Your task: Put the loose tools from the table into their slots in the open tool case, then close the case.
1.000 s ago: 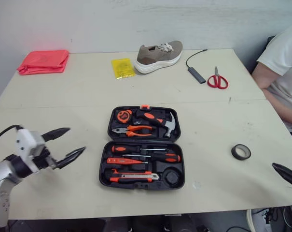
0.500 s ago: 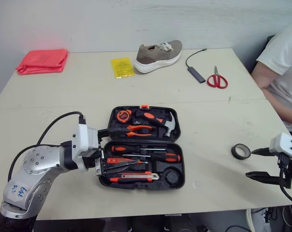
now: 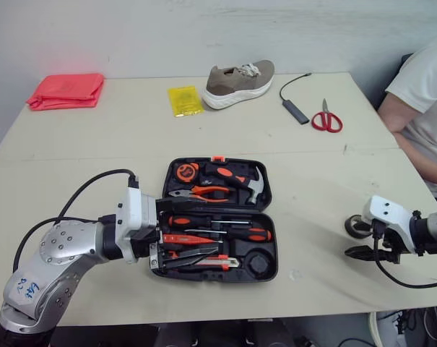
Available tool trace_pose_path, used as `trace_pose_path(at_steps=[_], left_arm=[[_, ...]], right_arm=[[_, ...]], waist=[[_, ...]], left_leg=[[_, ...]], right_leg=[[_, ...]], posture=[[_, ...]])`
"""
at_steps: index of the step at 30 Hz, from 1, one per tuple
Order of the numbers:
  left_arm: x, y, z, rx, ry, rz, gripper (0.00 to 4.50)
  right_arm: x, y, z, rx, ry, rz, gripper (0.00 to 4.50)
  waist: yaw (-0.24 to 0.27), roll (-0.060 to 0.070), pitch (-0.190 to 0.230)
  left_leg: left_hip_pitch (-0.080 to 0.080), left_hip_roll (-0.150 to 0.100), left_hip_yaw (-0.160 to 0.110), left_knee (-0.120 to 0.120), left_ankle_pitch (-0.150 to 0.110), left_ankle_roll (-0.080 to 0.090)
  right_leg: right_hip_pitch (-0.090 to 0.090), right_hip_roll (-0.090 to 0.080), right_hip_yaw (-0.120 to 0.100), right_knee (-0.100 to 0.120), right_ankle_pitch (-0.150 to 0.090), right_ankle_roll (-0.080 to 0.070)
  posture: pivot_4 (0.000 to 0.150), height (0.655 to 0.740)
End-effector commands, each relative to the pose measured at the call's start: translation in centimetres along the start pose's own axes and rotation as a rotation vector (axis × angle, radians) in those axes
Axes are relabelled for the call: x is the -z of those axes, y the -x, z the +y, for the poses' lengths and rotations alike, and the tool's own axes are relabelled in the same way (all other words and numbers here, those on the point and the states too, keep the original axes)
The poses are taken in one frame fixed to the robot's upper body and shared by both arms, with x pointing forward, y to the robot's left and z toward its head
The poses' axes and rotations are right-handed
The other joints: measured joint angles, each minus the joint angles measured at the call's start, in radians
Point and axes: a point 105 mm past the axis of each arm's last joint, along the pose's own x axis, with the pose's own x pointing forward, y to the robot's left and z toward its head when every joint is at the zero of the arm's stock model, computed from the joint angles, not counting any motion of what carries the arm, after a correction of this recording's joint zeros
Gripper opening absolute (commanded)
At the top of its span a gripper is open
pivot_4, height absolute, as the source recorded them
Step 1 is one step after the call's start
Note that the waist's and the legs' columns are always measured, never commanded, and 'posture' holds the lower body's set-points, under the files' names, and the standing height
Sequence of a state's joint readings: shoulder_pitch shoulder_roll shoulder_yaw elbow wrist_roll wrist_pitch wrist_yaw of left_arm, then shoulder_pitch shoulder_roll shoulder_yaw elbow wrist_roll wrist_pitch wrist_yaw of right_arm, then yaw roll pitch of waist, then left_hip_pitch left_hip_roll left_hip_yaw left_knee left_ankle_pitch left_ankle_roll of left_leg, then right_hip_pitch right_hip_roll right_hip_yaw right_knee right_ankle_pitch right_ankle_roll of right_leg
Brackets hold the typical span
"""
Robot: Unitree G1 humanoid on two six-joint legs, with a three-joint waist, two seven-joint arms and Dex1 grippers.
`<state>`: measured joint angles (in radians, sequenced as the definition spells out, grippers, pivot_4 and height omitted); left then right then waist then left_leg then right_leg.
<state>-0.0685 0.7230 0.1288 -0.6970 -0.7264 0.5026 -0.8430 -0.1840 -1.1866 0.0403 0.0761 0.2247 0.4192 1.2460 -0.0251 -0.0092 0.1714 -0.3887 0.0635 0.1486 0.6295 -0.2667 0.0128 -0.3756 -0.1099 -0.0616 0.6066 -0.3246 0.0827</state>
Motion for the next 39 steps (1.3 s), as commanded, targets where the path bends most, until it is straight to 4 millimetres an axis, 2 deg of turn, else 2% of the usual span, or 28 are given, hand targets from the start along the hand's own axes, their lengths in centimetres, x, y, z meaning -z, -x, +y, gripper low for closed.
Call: trace_pose_path(at_steps=[1,4,5,7,11,14,16,17,18,20,23,28,32,35,39], left_arm=[[-0.9,0.0,-0.5,0.018,-0.039,-0.012,4.50],[-1.0,0.1,-0.5,0.022,-0.051,-0.012,4.50],[-1.0,0.2,-0.5,0.023,-0.055,-0.010,4.50],[-1.1,0.4,-0.4,0.027,-0.064,-0.007,4.50],[-1.2,1.1,-0.5,0.051,-0.038,0.000,4.50],[-1.2,1.4,-0.3,0.049,-0.059,0.015,4.50],[-0.7,1.6,-0.7,0.078,-0.053,0.048,4.50],[-0.5,1.6,-0.9,0.088,-0.051,0.060,4.50],[-0.5,1.7,-0.9,0.087,-0.049,0.060,4.50],[-0.5,1.6,-1.0,0.077,-0.048,0.054,4.50],[-0.5,1.5,-0.9,0.064,-0.047,0.048,4.50],[0.0,1.4,-1.2,0.038,-0.017,0.057,4.50],[0.0,1.5,-1.2,0.035,-0.013,0.061,4.50],[0.1,1.5,-1.3,0.037,-0.006,0.068,4.50],[0.1,1.5,-1.3,0.035,-0.004,0.069,4.50]], right_arm=[[0.3,-0.2,-0.3,0.005,0.024,0.033,1.71],[-0.2,-0.1,-0.9,0.027,0.068,0.027,0.24],[-0.9,0.0,-1.1,0.038,0.101,0.010,0.10],[-3.0,0.5,-1.1,0.024,0.206,-0.058,0.10],[-8.9,1.3,1.5,-0.106,0.388,-0.281,0.10],[-10.6,1.2,4.3,-0.248,0.510,-0.283,0.10],[-12.6,0.5,8.2,-0.419,0.562,-0.326,0.10],[-13.1,0.3,9.5,-0.475,0.577,-0.338,0.10],[-13.4,0.0,10.7,-0.527,0.593,-0.340,0.10],[-13.5,-0.4,11.9,-0.580,0.616,-0.320,0.10],[-13.2,-0.8,12.5,-0.608,0.617,-0.279,0.10],[-14.0,-3.7,14.1,-0.629,0.660,-0.308,0.10],[-13.4,-4.8,14.0,-0.642,0.684,-0.259,0.10],[-14.2,-5.3,13.6,-0.625,0.686,-0.255,0.10],[-13.8,-6.1,12.7,-0.591,0.690,-0.169,0.10]], waist=[[0.000,0.000,0.000],[-0.002,0.000,0.000],[-0.002,0.000,0.000],[-0.003,0.001,0.001],[-0.009,0.002,0.001],[-0.004,0.002,0.002],[0.000,0.002,0.002],[-0.001,0.002,0.002],[-0.002,0.002,0.002],[-0.001,0.001,0.002],[0.000,0.001,0.003],[-0.006,-0.003,0.002],[-0.004,-0.002,0.003],[-0.005,-0.002,0.003],[-0.003,-0.002,0.003]], left_leg=[[0.000,0.000,0.000,0.000,0.000,0.000],[0.000,0.000,0.000,0.000,0.000,0.000],[0.000,0.000,0.000,0.000,0.000,0.000],[0.000,0.000,0.000,0.001,-0.001,-0.001],[0.001,0.001,0.002,0.000,0.000,0.000],[0.001,0.003,0.000,0.000,0.000,-0.001],[0.001,0.003,-0.002,0.000,-0.001,-0.002],[0.001,0.003,-0.002,0.000,-0.001,-0.002],[0.001,0.003,-0.002,0.000,-0.002,-0.003],[0.001,0.003,-0.002,0.000,-0.004,-0.006],[0.000,0.000,-0.002,0.000,-0.005,-0.004],[0.000,0.000,-0.001,0.000,-0.005,-0.003],[0.000,0.000,-0.001,0.000,-0.005,-0.003],[0.000,0.000,-0.001,0.000,-0.005,-0.003],[0.000,0.000,-0.002,0.000,-0.005,-0.003]], right_leg=[[0.000,0.000,0.000,0.000,0.000,0.000],[0.000,0.000,0.000,0.000,0.000,0.000],[0.000,0.000,0.000,0.000,0.000,0.000],[0.000,0.000,0.000,0.000,0.000,0.000],[0.000,0.002,0.001,0.002,0.001,0.002],[-0.001,0.003,0.001,0.003,0.003,0.005],[-0.001,0.004,-0.001,0.004,0.002,0.004],[-0.001,0.003,-0.001,0.004,0.002,0.003],[-0.001,0.003,0.000,0.004,0.002,0.003],[-0.001,0.001,-0.001,0.004,0.002,0.003],[-0.001,-0.003,0.000,0.003,-0.003,-0.005],[-0.001,-0.003,0.000,0.002,-0.003,-0.005],[-0.002,-0.003,-0.001,0.003,-0.003,-0.005],[-0.001,-0.003,-0.001,0.003,-0.003,-0.005],[-0.001,-0.003,-0.001,0.003,-0.003,-0.005]], posture=[[0.150,0.7400],[0.150,0.7400],[0.150,0.7400],[0.150,0.7400],[0.150,0.7400],[0.150,0.7400],[0.150,0.7400],[0.150,0.7400],[0.150,0.7400],[0.150,0.7400],[0.150,0.7400],[0.150,0.7400],[0.150,0.7400],[0.150,0.7400],[0.150,0.7400]])
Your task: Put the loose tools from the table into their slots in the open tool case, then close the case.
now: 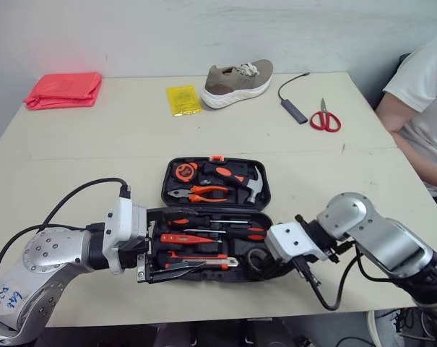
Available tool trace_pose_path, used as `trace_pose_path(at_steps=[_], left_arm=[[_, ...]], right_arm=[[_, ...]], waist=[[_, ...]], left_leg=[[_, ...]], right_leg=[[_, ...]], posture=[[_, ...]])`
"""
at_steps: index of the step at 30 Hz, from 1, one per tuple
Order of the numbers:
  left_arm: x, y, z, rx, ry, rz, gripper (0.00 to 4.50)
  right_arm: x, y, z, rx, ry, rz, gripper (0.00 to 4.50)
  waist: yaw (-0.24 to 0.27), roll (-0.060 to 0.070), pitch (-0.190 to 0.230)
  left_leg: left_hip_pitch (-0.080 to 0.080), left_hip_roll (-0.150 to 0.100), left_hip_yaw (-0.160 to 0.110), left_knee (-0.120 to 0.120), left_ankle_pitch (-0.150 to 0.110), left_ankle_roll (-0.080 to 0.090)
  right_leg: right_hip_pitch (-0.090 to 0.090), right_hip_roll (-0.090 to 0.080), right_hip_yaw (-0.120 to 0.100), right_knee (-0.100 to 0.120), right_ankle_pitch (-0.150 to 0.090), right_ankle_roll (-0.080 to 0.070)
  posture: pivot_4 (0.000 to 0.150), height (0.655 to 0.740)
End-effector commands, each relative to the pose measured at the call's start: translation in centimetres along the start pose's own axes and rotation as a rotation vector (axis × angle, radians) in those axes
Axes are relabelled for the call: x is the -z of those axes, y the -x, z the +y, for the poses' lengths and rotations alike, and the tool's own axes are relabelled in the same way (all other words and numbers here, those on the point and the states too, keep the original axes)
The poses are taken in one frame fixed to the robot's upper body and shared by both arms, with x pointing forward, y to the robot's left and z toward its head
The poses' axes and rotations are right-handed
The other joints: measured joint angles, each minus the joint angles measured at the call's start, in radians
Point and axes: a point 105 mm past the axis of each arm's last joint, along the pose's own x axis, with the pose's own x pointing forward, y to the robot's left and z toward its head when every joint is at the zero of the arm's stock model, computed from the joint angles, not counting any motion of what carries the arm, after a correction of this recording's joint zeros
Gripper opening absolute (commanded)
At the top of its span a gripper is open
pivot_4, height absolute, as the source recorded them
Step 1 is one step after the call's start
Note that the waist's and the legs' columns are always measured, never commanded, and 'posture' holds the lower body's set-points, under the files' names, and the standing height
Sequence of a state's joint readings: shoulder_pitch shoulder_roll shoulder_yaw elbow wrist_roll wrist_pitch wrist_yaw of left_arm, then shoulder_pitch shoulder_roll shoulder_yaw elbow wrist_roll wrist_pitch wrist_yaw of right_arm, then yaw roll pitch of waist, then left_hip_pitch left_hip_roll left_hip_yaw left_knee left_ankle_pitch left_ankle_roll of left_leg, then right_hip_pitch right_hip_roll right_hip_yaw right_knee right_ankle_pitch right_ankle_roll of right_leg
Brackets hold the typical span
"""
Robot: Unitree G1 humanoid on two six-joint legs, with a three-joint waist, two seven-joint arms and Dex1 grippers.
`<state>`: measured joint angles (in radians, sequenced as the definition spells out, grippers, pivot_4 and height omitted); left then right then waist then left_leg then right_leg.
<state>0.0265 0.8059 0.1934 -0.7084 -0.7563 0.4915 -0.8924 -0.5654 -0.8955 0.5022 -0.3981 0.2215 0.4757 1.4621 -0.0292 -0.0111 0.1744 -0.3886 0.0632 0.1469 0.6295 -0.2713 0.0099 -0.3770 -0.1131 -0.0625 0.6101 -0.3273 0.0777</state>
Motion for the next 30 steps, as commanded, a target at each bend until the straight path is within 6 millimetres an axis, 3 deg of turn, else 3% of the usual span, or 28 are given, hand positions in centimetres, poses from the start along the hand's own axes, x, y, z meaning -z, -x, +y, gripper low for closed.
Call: trace_pose_path(at_steps=[1,14,19,20,23,30], left_arm=[[-0.6,-0.1,-0.5,0.015,-0.032,-0.003,4.50],[-0.5,-0.1,-0.6,-0.010,-0.019,0.010,4.50],[-0.5,-0.1,-0.6,-0.015,-0.018,0.009,4.50],[-0.5,0.0,-0.6,-0.015,-0.016,0.009,4.50],[-0.3,0.3,-0.7,-0.010,-0.006,0.022,4.50],[-0.2,1.4,-0.5,-0.010,-0.003,0.064,4.50]], right_arm=[[0.5,0.0,-0.4,0.007,-0.006,0.058,0.10],[2.8,0.8,-0.3,-0.014,-0.063,0.276,0.10],[1.9,0.4,-0.4,-0.005,-0.035,0.208,0.10],[1.6,0.4,-0.1,-0.019,-0.013,0.188,0.96],[0.2,0.7,0.7,-0.074,0.037,0.100,2.26],[-1.4,2.5,1.4,-0.121,0.017,-0.063,2.26]], waist=[[0.001,0.000,0.000],[0.000,-0.001,0.000],[0.000,-0.002,-0.001],[0.000,-0.002,-0.001],[0.003,-0.002,-0.001],[-0.002,-0.001,0.000]], left_leg=[[0.000,0.000,0.000,0.000,0.000,0.000],[0.000,0.000,0.000,0.000,0.000,0.000],[0.000,0.000,0.000,0.000,0.000,0.000],[0.000,0.000,0.000,0.000,0.000,0.000],[0.000,0.000,0.000,-0.001,0.000,0.000],[0.000,0.000,0.000,-0.002,-0.001,-0.001]], right_leg=[[0.000,0.000,0.000,0.000,0.000,0.000],[0.000,-0.001,0.001,0.000,-0.001,-0.003],[0.000,-0.001,0.001,-0.001,-0.001,-0.003],[0.000,-0.001,0.001,-0.001,-0.001,-0.003],[0.000,-0.001,0.000,-0.002,-0.001,-0.003],[0.000,-0.001,-0.001,-0.002,0.000,-0.001]], posture=[[0.150,0.7400],[0.150,0.7400],[0.150,0.7400],[0.150,0.7400],[0.150,0.7400],[0.150,0.7400]])
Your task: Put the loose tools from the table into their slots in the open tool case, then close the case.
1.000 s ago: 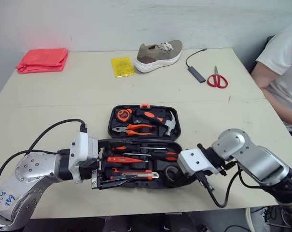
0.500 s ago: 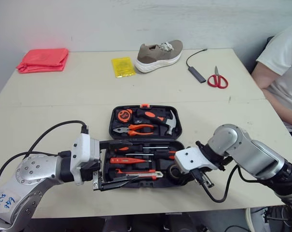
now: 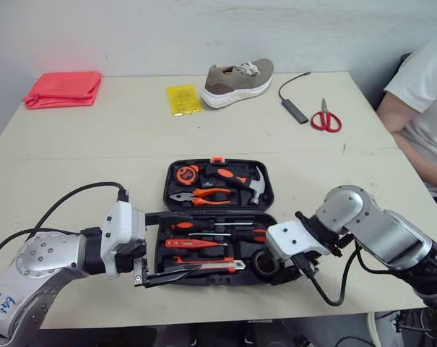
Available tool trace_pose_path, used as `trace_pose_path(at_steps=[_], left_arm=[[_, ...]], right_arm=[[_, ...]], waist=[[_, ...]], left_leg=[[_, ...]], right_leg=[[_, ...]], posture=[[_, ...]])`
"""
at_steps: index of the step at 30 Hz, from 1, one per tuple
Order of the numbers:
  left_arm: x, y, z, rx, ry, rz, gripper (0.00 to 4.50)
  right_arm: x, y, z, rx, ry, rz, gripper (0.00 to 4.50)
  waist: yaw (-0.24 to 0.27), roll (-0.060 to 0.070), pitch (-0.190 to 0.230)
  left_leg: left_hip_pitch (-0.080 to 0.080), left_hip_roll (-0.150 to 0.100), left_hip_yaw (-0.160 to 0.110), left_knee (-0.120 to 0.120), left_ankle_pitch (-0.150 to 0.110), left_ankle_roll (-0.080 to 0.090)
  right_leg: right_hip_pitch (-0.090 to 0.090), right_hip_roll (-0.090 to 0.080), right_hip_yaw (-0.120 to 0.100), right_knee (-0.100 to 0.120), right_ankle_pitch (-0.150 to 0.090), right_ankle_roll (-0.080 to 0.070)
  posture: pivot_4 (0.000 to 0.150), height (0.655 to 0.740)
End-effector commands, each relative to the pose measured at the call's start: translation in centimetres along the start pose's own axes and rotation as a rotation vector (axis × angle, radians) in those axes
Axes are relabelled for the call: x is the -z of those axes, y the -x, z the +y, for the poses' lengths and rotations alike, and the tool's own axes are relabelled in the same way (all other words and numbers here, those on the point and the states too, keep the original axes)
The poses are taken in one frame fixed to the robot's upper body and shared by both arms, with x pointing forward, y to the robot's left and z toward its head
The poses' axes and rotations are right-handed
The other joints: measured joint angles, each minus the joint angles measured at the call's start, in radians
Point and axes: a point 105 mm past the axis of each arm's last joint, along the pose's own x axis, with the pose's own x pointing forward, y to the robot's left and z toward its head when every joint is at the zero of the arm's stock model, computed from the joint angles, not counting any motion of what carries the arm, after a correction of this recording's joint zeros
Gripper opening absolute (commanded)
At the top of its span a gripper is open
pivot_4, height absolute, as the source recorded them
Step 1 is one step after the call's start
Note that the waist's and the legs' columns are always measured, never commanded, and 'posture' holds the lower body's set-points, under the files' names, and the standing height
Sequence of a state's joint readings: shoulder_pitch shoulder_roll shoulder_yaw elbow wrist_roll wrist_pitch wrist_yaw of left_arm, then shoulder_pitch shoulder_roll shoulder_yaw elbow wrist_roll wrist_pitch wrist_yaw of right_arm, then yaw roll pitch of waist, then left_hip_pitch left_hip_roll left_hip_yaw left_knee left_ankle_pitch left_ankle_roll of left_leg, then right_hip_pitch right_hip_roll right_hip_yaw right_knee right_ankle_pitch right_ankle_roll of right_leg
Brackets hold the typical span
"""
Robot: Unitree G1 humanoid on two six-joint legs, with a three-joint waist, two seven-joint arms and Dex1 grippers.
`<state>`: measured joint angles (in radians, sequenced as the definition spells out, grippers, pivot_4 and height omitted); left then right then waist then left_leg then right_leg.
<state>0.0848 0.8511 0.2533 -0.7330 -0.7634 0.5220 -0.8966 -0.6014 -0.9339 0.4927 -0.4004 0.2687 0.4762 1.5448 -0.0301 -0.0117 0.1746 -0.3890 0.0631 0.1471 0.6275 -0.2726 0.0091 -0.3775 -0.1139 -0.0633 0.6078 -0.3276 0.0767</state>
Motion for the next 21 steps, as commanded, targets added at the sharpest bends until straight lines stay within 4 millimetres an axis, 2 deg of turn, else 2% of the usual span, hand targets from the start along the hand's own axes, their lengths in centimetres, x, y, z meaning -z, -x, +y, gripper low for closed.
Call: trace_pose_path(at_steps=[1,3,5,6,8,11,16,18,21], left_arm=[[-0.5,0.5,-0.2,0.010,-0.021,0.001,4.50],[-0.4,0.7,-0.1,0.004,-0.024,0.007,4.50],[-0.4,0.8,0.0,0.000,-0.028,0.007,4.50],[-0.4,0.8,0.0,-0.002,-0.033,0.007,4.50],[-0.4,0.8,0.2,-0.004,-0.037,0.006,4.50],[-0.5,0.7,0.3,-0.004,-0.041,0.002,4.50],[-0.2,0.8,0.5,-0.014,-0.036,0.002,4.50],[0.2,1.0,0.5,-0.033,-0.025,0.013,4.50],[0.8,1.7,0.7,-0.075,0.000,0.028,4.50]], right_arm=[[-1.2,1.8,0.9,-0.046,-0.005,-0.094,2.26],[-1.0,2.6,0.8,-0.030,0.002,-0.122,2.26],[-2.1,3.2,0.1,0.028,0.034,-0.282,2.26],[-2.6,3.3,-0.1,0.043,0.012,-0.392,2.04],[-1.7,2.6,0.3,0.032,-0.024,-0.438,1.49],[-0.9,1.1,-0.2,0.085,-0.014,-0.495,0.07],[2.1,-1.4,-0.8,0.142,-0.057,-0.467,0.03],[4.4,-2.7,-0.6,0.161,-0.050,-0.380,0.03],[6.3,-3.7,-0.1,0.155,-0.064,-0.304,0.03]], waist=[[-0.001,0.000,0.000],[0.000,0.000,0.000],[0.000,-0.001,0.000],[0.001,-0.002,0.000],[0.002,-0.002,0.000],[0.003,-0.002,0.000],[0.000,-0.002,0.000],[0.000,-0.002,0.000],[-0.002,-0.001,0.000]], left_leg=[[0.000,0.000,0.000,0.000,0.000,0.000],[0.000,0.000,0.000,0.000,0.000,0.000],[0.000,0.000,0.000,0.000,0.000,0.000],[0.001,0.000,0.000,0.001,0.000,0.000],[0.001,0.000,0.000,0.000,0.000,0.000],[0.000,0.000,0.000,0.000,0.000,0.000],[0.000,0.000,0.001,0.000,0.000,0.000],[0.001,0.000,0.000,0.001,0.000,0.000],[0.002,0.000,0.001,0.000,0.000,0.000]], right_leg=[[0.000,0.000,0.000,0.000,0.000,0.000],[0.000,0.000,0.000,0.000,-0.001,-0.002],[0.000,0.000,0.001,0.000,-0.001,-0.002],[0.000,0.000,0.001,0.000,-0.001,-0.002],[0.001,0.000,0.001,0.000,-0.001,-0.002],[0.001,0.000,0.000,0.000,0.000,-0.001],[0.001,0.000,0.001,0.000,0.001,0.001],[0.001,0.000,0.000,0.000,0.001,0.001],[0.001,0.000,0.001,0.000,0.001,0.001]], posture=[[0.150,0.7400],[0.150,0.7400],[0.150,0.7400],[0.150,0.7400],[0.150,0.7400],[0.150,0.7400],[0.150,0.7400],[0.150,0.7400],[0.150,0.7400]])
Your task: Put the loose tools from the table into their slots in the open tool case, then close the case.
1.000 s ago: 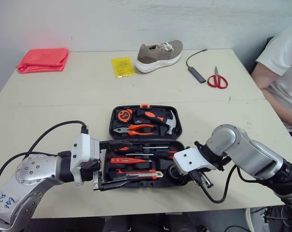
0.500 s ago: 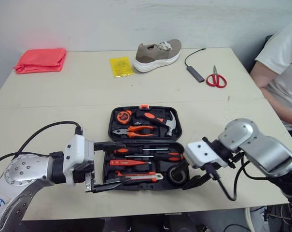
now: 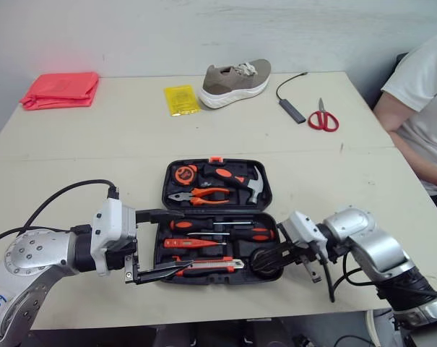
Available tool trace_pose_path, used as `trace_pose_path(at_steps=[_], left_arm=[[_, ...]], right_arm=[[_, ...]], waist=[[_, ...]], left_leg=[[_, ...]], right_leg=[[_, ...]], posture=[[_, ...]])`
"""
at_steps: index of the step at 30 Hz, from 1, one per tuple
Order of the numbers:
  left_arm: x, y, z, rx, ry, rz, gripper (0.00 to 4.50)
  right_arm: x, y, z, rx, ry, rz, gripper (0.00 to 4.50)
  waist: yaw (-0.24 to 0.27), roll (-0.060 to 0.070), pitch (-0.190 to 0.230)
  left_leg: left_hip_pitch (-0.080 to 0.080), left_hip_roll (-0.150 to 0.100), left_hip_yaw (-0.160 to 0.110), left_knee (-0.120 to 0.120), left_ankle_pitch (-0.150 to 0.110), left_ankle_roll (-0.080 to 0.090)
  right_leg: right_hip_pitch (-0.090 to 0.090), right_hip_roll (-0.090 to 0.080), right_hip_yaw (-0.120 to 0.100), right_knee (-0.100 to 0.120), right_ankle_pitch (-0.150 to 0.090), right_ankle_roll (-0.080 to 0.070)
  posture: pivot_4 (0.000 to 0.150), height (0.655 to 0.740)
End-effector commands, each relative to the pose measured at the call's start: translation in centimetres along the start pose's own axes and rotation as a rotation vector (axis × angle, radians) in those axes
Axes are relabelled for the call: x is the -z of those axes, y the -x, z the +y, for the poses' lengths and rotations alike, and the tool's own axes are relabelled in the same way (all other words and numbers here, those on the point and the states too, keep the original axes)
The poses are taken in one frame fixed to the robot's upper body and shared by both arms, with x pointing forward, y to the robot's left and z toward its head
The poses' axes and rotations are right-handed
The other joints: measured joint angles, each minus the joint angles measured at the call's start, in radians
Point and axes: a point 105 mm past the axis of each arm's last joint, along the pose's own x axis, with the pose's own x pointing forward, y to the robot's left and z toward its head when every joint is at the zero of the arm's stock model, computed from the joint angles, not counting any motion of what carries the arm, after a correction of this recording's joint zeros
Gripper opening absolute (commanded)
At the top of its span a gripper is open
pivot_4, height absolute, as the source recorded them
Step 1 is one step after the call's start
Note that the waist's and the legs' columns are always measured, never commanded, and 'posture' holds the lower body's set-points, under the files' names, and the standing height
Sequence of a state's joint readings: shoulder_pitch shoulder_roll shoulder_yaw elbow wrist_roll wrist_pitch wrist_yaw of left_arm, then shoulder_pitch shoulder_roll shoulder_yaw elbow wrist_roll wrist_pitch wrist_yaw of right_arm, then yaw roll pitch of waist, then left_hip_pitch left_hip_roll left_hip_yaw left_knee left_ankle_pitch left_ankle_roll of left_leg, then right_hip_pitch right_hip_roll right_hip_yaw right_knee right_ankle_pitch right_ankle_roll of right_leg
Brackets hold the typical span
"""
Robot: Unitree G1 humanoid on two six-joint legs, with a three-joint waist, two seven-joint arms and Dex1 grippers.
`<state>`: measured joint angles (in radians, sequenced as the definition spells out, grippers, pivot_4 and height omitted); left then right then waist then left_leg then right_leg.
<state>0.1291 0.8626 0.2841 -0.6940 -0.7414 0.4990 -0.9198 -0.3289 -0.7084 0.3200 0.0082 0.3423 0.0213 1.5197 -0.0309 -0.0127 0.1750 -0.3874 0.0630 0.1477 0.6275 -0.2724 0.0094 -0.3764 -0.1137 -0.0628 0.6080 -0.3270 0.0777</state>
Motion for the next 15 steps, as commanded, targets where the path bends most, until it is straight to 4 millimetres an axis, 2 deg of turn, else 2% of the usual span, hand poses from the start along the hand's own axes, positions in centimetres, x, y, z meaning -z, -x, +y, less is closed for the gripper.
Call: trace_pose_path(at_steps=[1,3,5,7,9,10,11,14,15], left_arm=[[0.0,1.0,0.5,-0.062,-0.011,-0.001,4.50],[0.4,1.5,0.7,-0.089,0.004,0.010,4.50],[1.3,2.7,1.3,-0.160,0.026,0.048,4.50],[2.0,4.7,2.6,-0.290,0.059,0.067,4.50],[3.0,7.3,4.0,-0.450,0.108,0.076,3.96],[3.4,8.1,4.2,-0.492,0.125,0.076,3.77],[3.9,8.8,4.4,-0.526,0.150,0.083,3.30],[5.0,9.7,5.1,-0.601,0.181,0.114,1.95],[5.4,9.6,5.4,-0.611,0.187,0.124,1.54]], right_arm=[[2.7,-0.1,0.6,-0.001,-0.004,0.117,0.03],[2.8,-0.1,0.3,0.020,0.017,0.124,0.03],[1.2,0.2,-0.5,0.077,0.012,0.049,0.03],[-1.7,1.1,-1.3,0.138,0.000,-0.067,0.03],[-4.3,3.3,-2.1,0.228,-0.059,-0.156,0.00],[-4.9,4.1,-2.4,0.261,-0.084,-0.169,0.00],[-5.2,4.9,-2.7,0.302,-0.105,-0.170,0.00],[-4.1,7.6,-3.6,0.422,-0.151,-0.101,0.00],[-3.2,8.6,-4.1,0.483,-0.162,-0.078,0.00]], waist=[[-0.001,-0.001,0.000],[0.000,-0.002,-0.001],[0.000,-0.003,-0.002],[-0.001,-0.003,-0.002],[-0.001,0.000,0.001],[0.001,0.002,0.002],[0.002,0.002,0.002],[0.005,0.000,0.001],[0.006,-0.002,0.000]], left_leg=[[0.000,0.000,0.000,0.000,0.000,0.000],[0.001,0.001,0.000,0.000,0.000,0.000],[0.001,0.001,-0.001,0.000,0.000,0.000],[0.001,0.001,-0.001,0.000,0.000,-0.001],[0.000,0.001,-0.001,0.000,0.000,-0.001],[-0.001,0.001,-0.001,0.000,0.000,-0.001],[-0.001,0.001,-0.001,0.000,0.000,0.000],[-0.002,0.001,-0.001,-0.003,-0.001,-0.001],[-0.002,0.000,-0.001,-0.004,-0.001,-0.001]], right_leg=[[0.000,0.000,0.000,0.000,0.000,0.000],[0.000,0.000,0.000,0.000,0.000,0.000],[0.000,0.000,0.000,0.000,-0.001,-0.002],[-0.001,0.000,0.001,0.000,-0.002,-0.004],[-0.002,0.000,0.001,0.000,-0.002,-0.006],[-0.003,0.000,0.002,0.001,-0.002,-0.006],[-0.004,-0.001,0.002,0.001,-0.002,-0.006],[-0.010,-0.001,0.002,-0.001,-0.003,-0.007],[-0.010,-0.001,0.002,-0.002,-0.003,-0.007]], posture=[[0.150,0.7400],[0.150,0.7400],[0.150,0.7400],[0.150,0.7400],[0.150,0.7400],[0.150,0.7400],[0.150,0.7400],[0.150,0.7400],[0.150,0.7400]])
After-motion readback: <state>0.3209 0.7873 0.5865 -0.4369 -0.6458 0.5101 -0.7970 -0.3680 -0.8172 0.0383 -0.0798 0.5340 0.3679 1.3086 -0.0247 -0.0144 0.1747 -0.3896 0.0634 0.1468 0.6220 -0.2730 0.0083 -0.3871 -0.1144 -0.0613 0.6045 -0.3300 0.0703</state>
